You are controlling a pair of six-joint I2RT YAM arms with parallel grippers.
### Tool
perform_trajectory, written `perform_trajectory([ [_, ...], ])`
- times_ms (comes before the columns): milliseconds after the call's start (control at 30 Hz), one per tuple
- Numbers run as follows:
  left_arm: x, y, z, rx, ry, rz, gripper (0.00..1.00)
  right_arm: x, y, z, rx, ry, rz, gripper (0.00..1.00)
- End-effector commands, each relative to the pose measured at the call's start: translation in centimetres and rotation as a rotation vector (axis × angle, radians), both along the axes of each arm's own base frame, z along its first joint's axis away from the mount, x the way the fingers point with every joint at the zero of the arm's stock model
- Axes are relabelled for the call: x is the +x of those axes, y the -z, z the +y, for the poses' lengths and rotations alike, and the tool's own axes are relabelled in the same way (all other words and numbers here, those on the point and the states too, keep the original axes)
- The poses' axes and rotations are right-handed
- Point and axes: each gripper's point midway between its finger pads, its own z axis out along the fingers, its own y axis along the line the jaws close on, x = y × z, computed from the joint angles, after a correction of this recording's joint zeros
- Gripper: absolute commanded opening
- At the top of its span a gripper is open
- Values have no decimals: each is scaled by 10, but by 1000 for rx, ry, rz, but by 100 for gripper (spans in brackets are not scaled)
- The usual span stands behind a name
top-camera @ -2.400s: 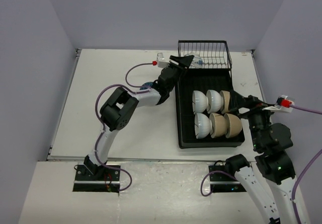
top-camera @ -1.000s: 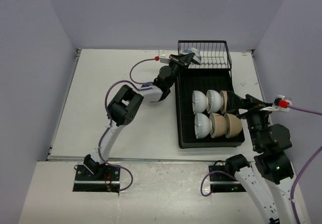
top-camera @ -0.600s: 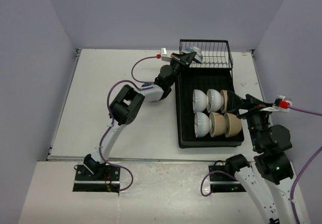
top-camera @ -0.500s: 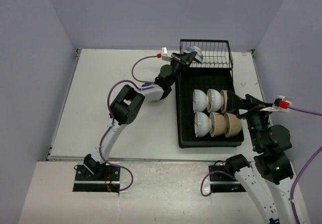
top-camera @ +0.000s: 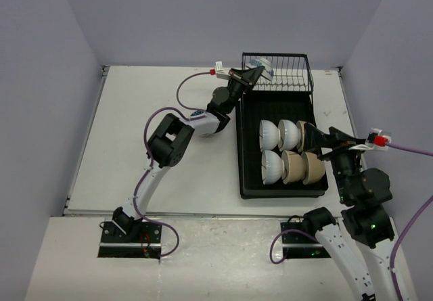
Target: Unload the bowls from the dish rack
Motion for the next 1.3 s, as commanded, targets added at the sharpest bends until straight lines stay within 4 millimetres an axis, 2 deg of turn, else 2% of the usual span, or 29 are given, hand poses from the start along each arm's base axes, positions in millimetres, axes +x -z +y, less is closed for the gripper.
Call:
perform_trajectory([
  [0,-26,-91,18,-127,2,-240,0,-1,-9,1,-7,-8,-41,99],
  [200,-40,-119,12,-116,48,-349,0,-1,-10,2,-11,-13,-42,99],
  [300,-52,-138,6,-75,60,-427,0,0,-9,3,-13,-15,-37,99],
  [333,-57,-151,6,-59,59,-458,0,0,-9,3,-15,-16,-38,99],
  [400,-61,-162,-4,32,62,-504,0,0,-9,3,-13,-16,-39,99],
  [433,-67,-179,-1,51,53,-540,0,0,-9,3,-13,-16,-39,99],
  [467,-66,-179,-6,112,68,-520,0,0,-9,3,-13,-18,-40,99],
  [500,-69,-192,-3,194,39,-527,0,1,-9,3,-12,-13,-39,99],
  [533,-70,-195,-1,250,20,-529,0,0,-9,2,-12,-12,-40,99],
  [567,-68,-190,1,315,0,-501,0,0,-10,2,-10,-10,-43,99],
  [600,-78,-216,17,388,-65,-550,0,-1,-11,1,-11,-7,-46,99],
  [667,-71,-187,27,569,-94,-436,0,-1,-11,1,-10,-7,-47,99],
  [700,-82,-197,45,658,-131,-434,0,-3,-12,0,-8,-8,-53,99],
  [733,-82,-199,59,693,-185,-407,0,-3,-12,0,-6,-7,-53,99],
  [767,-83,-174,70,770,-203,-365,0,-3,-12,1,-6,-10,-54,99],
  [800,-97,-190,89,781,-238,-359,0,-2,-12,1,-7,-10,-51,99],
  [867,-96,-159,115,902,-279,-231,0,-2,-12,1,-9,-8,-50,99],
  [900,-101,-156,126,947,-292,-190,0,0,-11,0,-13,-2,-46,99],
  [933,-101,-127,143,1063,-296,-72,0,1,-10,0,-15,1,-41,99],
  [967,-102,-115,151,1117,-299,-23,0,2,-10,-1,-17,5,-38,99],
  [1033,-108,-74,166,1277,-242,112,0,4,-7,0,-23,5,-27,99],
  [1100,-111,-41,173,1412,-190,176,0,6,-6,3,-29,-6,-19,99],
  [1133,-116,-13,178,1508,-134,234,0,8,-5,4,-35,-12,-8,99],
  [1200,-122,19,189,1635,-74,286,0,8,-5,8,-46,-28,-2,99],
  [1267,-126,31,196,1698,-50,304,0,10,-3,11,-57,-43,9,99],
])
